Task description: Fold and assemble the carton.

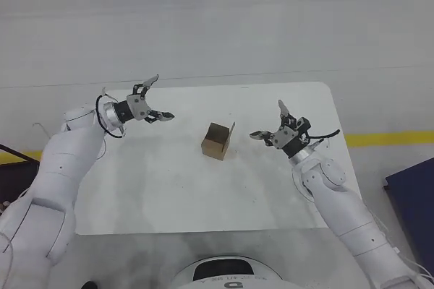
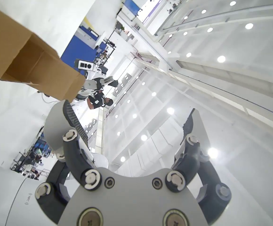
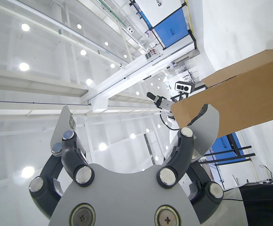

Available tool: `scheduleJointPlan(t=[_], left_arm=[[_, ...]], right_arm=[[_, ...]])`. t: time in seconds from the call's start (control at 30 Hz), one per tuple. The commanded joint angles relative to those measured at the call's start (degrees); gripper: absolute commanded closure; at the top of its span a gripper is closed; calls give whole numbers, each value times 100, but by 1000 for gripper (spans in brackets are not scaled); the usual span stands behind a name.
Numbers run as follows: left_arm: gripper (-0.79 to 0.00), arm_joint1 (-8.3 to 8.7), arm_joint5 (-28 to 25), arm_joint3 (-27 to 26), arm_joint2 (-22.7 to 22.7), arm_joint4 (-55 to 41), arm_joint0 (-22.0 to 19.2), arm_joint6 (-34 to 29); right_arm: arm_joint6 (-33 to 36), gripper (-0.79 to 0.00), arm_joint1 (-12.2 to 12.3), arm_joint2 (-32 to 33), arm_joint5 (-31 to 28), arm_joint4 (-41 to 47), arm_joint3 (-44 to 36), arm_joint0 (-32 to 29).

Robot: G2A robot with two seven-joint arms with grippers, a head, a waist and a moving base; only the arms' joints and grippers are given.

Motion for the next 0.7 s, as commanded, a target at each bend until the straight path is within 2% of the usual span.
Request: scheduleJointPlan(t=[0.0,0.1,0.27,0.37,0.43,0.47,0.57,0.6,0.67], left_arm=[[-785,216,-36,-214,-373,70,132,68],[-785,494,10,-712,-867,204,449,228],[-785,838,237,-1821,-1634,295,1169,644],[-785,959,399,-2422,-2019,191,1618,930],[-785,1013,479,-2759,-2212,149,1871,1106],[-785,1032,515,-2903,-2290,127,1980,1185],[-785,1066,576,-3237,-2448,64,2240,1366],[-785,1070,576,-3320,-2478,51,2302,1425],[-785,1072,587,-3463,-2512,28,2401,1519]], right_arm=[[-40,-785,46,64,-560,-1433,-301,-152],[7,-785,121,127,-990,-3078,-761,-452],[335,-785,227,-67,-1145,-5901,-1297,-798],[464,-785,253,-233,-1086,-6983,-1384,-900],[166,-785,227,-356,-892,-7430,-1403,-888],[-47,-763,201,-436,-776,-7587,-1384,-848],[-846,-625,86,-803,-285,-8207,-1298,-608],[-1113,-622,38,-940,-143,-8355,-1230,-505],[-1488,-508,-56,-1243,109,-8682,-1050,-292]])
